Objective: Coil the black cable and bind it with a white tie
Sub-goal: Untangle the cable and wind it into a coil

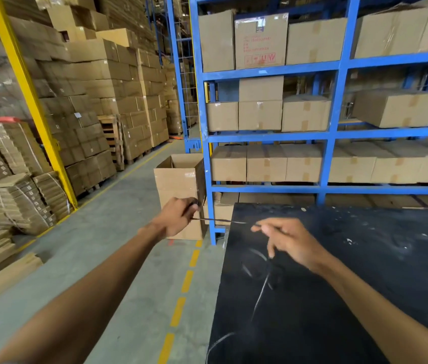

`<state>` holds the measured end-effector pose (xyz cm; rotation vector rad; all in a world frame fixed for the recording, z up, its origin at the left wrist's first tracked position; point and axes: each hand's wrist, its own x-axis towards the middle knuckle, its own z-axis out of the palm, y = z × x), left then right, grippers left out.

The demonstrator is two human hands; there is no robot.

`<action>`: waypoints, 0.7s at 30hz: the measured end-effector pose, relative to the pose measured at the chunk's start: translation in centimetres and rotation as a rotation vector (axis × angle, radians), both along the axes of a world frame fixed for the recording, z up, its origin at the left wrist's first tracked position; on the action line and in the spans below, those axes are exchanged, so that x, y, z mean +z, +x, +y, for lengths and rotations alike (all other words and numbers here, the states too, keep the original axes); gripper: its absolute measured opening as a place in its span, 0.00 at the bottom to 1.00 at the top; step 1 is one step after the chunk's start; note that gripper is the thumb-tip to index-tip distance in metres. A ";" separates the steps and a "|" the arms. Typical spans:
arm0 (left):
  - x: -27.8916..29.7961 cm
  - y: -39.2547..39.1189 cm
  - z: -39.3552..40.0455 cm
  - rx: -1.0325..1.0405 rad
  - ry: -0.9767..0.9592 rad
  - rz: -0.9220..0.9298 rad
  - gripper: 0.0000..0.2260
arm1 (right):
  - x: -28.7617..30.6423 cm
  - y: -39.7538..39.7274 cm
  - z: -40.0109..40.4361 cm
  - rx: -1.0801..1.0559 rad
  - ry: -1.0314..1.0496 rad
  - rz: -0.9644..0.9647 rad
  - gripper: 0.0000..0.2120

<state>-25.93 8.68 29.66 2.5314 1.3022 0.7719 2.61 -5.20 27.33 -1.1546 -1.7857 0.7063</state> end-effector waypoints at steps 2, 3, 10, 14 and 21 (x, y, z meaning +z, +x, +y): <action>-0.6 0.4 -1.0 -0.058 -0.226 -0.085 0.16 | 1.3 0.5 1.4 -0.163 0.096 -0.009 0.11; -0.6 0.8 -1.6 -0.078 -0.346 -0.156 0.18 | 1.7 0.5 2.1 -0.230 0.123 0.020 0.12; 3.6 2.0 -4.4 -0.495 -1.051 -0.866 0.18 | 2.7 0.3 4.5 -0.396 0.138 0.215 0.05; 7.1 2.6 -4.9 -0.706 -1.015 -1.281 0.13 | 0.0 -2.7 3.7 -0.138 -0.087 0.222 0.08; 8.5 4.6 -2.6 -0.481 -0.672 -1.702 0.16 | -1.0 -7.7 1.8 0.118 -0.174 0.396 0.12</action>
